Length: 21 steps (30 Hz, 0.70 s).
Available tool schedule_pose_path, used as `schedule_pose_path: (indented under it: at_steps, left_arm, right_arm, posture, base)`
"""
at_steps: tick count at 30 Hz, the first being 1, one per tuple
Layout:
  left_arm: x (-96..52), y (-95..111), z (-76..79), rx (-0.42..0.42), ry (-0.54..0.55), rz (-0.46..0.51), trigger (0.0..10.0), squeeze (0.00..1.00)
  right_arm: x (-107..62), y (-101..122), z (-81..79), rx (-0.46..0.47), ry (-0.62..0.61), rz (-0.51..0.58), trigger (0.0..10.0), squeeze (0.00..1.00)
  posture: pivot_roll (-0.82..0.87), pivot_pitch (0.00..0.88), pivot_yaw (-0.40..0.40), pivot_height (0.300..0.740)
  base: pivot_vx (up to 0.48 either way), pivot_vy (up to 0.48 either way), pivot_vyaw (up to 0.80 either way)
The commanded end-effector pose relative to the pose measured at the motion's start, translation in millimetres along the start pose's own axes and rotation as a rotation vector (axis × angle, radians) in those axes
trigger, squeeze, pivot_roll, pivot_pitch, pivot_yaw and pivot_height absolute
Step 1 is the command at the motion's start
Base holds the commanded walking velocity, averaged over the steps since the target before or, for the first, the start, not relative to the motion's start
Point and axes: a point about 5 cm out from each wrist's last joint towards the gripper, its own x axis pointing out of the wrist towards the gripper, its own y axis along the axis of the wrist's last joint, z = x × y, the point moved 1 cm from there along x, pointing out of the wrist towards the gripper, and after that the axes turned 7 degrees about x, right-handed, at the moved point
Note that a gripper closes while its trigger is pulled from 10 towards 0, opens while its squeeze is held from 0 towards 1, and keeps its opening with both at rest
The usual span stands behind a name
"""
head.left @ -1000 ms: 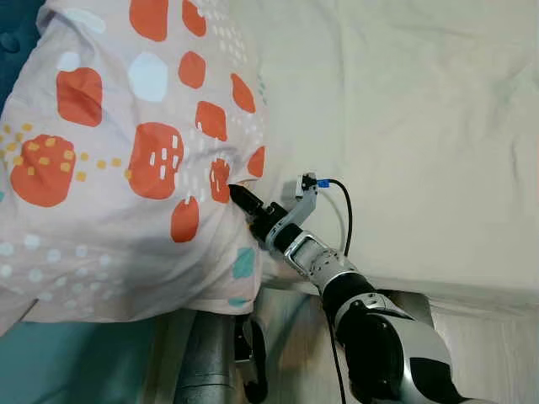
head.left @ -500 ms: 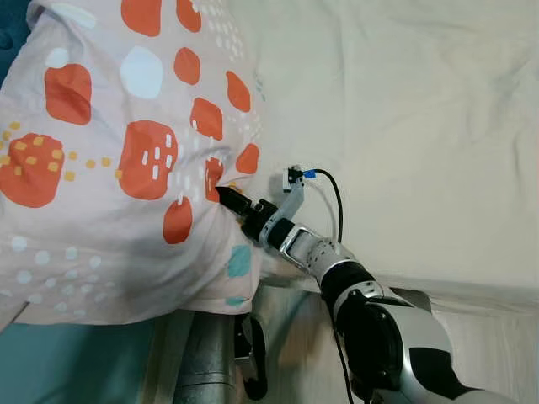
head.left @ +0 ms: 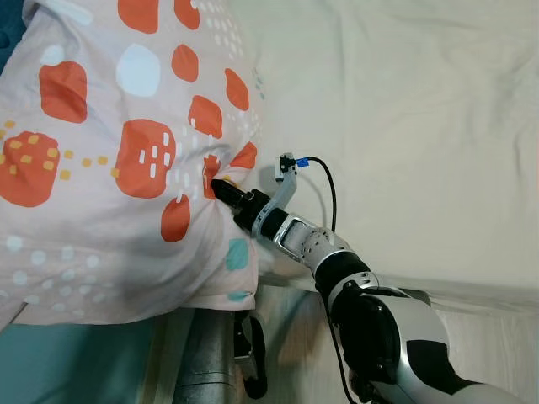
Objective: Clean up the room
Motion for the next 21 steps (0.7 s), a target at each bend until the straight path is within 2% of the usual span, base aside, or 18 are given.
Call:
schedule_pose_path:
  at_steps: [1,4,6,10,12,16,17,18,19,20,21]
  left_arm:
    - [-8.0,-25,-4.7,-0.015,0.011,-0.092,10.0,0.00]
    - [-7.1,-24,-5.2,-0.017,0.014,-0.092,10.0,0.00]
    - [-5.1,-22,-5.0,-0.025,0.019,-0.086,10.0,0.00]
    - [-3.3,-19,-4.8,-0.031,0.024,-0.077,10.0,0.00]
    - [1.2,-11,-3.7,-0.043,0.031,-0.055,10.0,0.00]
    - [3.1,-6,-3.0,-0.050,0.032,-0.041,10.0,0.00]
    - [8.9,10,0.4,-0.078,0.030,0.012,10.0,0.00]
    - [15.9,38,5.3,-0.134,0.021,0.099,10.0,0.00]
    - [15.9,38,5.3,-0.134,0.021,0.099,10.0,0.00]
    - [22.2,74,13.2,-0.208,-0.004,0.206,10.0,0.00]
    - [22.2,74,13.2,-0.208,-0.004,0.206,10.0,0.00]
  right_arm:
    - [9.6,-19,-6.9,0.041,0.035,-0.048,0.0,0.00]
    - [8.7,-14,-6.1,0.037,0.026,-0.020,0.0,0.00]
    - [5.3,0,-4.1,0.027,0.003,0.054,0.0,0.00]
    - [1.6,13,-2.6,0.022,-0.013,0.115,0.0,0.00]
    - [-4.8,30,-0.3,0.008,-0.041,0.202,0.0,0.00]
    - [-7.8,37,0.6,0.002,-0.052,0.236,0.0,0.00]
    - [-15.9,54,2.5,-0.020,-0.077,0.311,0.0,0.00]
    - [-27.8,77,4.0,-0.104,-0.134,0.393,0.0,0.00]
    - [-27.8,77,4.0,-0.104,-0.134,0.393,0.0,0.00]
    - [-43.4,103,4.4,-0.197,-0.212,0.499,0.0,0.00]
    - [-43.4,103,4.4,-0.197,-0.212,0.499,0.0,0.00]
  posture:
    - [0.38,0.607,0.236,0.569]
    - [0.37,0.605,0.233,0.569]
    - [0.37,0.600,0.226,0.569]
    - [0.36,0.595,0.221,0.569]
    - [0.34,0.583,0.206,0.569]
    - [0.34,0.580,0.203,0.569]
    - [0.30,0.557,0.174,0.569]
    - [0.28,0.545,0.162,0.569]
    - [0.28,0.545,0.162,0.569]
    - [0.24,0.527,0.140,0.569]
    - [0.24,0.527,0.140,0.569]
  base:
    - [0.000,0.000,0.00]
    - [0.000,0.000,0.00]
    - [0.000,0.000,0.00]
    - [0.000,0.000,0.00]
    - [0.000,0.000,0.00]
    - [0.000,0.000,0.00]
    - [0.000,0.000,0.00]
    - [0.000,0.000,0.00]
    - [0.000,0.000,0.00]
    - [0.000,0.000,0.00]
    - [0.000,0.000,0.00]
